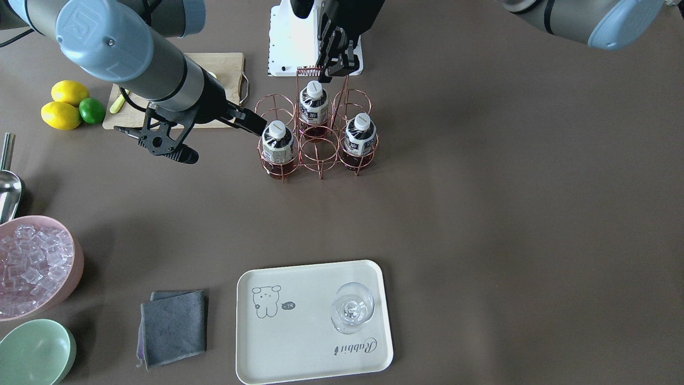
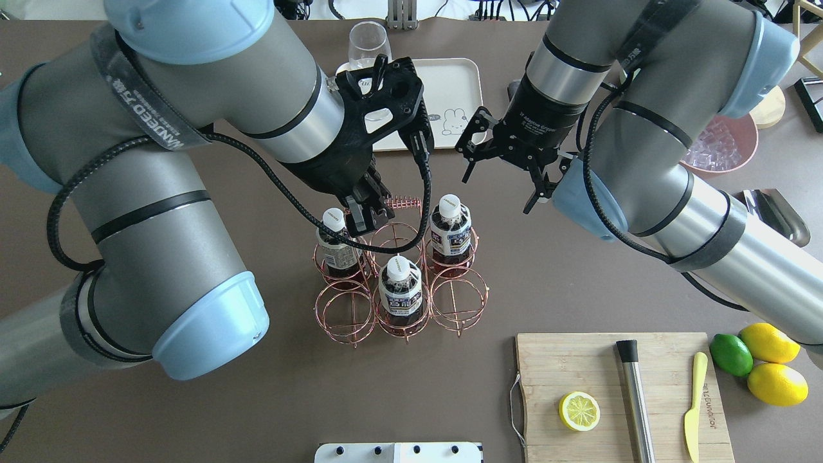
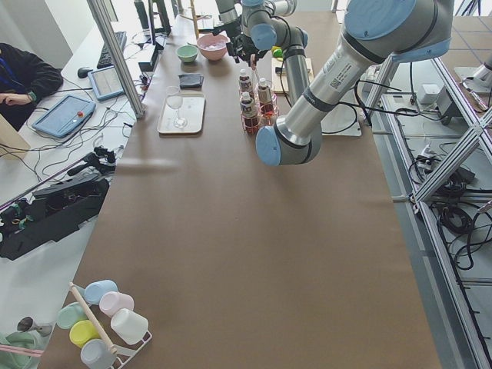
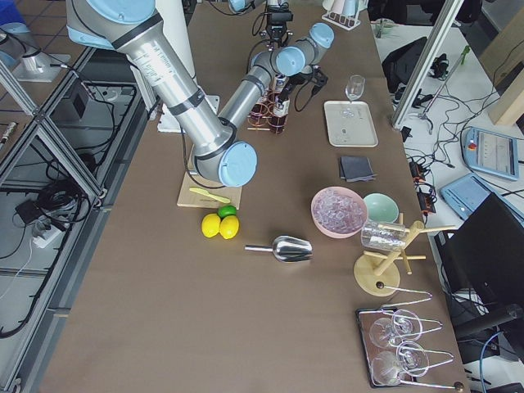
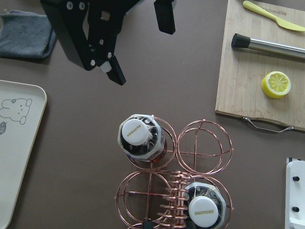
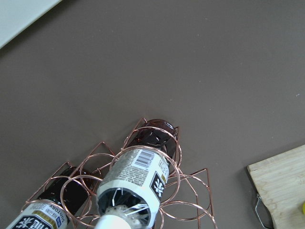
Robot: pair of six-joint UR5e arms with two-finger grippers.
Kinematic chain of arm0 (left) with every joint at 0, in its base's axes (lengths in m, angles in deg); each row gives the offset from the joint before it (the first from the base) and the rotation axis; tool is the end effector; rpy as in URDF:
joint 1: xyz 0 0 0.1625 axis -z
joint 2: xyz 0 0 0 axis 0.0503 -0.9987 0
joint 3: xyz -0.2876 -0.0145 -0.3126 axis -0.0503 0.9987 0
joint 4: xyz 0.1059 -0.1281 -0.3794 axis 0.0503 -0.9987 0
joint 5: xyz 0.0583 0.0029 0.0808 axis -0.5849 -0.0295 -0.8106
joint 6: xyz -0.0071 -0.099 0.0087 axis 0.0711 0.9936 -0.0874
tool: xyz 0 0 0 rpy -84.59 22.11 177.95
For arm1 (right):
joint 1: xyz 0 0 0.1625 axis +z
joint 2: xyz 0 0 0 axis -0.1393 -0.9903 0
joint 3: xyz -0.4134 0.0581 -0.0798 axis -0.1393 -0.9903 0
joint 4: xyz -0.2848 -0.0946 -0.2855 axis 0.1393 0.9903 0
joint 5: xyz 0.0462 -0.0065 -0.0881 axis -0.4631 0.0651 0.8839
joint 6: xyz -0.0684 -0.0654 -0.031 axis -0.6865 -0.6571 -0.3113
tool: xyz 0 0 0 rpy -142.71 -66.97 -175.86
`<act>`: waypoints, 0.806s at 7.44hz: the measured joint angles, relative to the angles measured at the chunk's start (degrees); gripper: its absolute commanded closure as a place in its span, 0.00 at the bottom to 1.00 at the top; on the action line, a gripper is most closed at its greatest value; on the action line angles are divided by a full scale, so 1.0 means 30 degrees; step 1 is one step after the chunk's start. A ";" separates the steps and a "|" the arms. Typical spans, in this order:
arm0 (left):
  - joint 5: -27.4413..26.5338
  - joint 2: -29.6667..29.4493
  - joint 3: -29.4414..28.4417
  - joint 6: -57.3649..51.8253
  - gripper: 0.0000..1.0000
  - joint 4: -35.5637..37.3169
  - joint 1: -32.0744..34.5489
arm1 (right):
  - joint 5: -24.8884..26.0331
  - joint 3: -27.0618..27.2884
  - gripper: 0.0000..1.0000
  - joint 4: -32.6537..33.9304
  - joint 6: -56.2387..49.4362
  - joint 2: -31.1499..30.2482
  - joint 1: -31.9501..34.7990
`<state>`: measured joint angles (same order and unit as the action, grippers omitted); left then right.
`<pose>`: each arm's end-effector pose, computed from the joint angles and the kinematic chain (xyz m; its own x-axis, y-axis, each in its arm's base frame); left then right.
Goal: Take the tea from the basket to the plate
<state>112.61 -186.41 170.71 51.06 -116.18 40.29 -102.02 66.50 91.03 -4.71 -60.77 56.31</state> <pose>0.3981 -0.4073 0.0252 0.1179 0.9794 -0.1639 -0.4241 0.1989 0.8835 -0.3782 -0.5043 0.1728 0.5800 0.4689 0.6662 -0.0347 0.8312 -0.5548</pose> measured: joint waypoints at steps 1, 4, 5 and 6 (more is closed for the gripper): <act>0.0002 0.0020 0.0040 0.0000 1.00 -0.0006 0.0036 | 0.0244 -0.0465 0.02 -0.0242 0.0229 0.0436 -0.0371; 0.0075 0.0043 0.0114 0.0000 1.00 -0.0008 0.0089 | 0.0580 -0.2424 0.15 -0.2668 0.1941 0.1401 -0.1077; 0.0084 0.0027 0.0115 0.0000 1.00 -0.0009 0.0098 | 0.0588 -0.2618 0.41 -0.3122 0.2276 0.1468 -0.1220; 0.0087 0.0028 0.0115 0.0000 1.00 -0.0009 0.0099 | 0.0549 -0.2659 0.53 -0.3300 0.2403 0.1486 -0.1318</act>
<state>112.87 -186.33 171.06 51.07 -116.21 40.59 -100.37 58.53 81.13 2.50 -56.31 52.36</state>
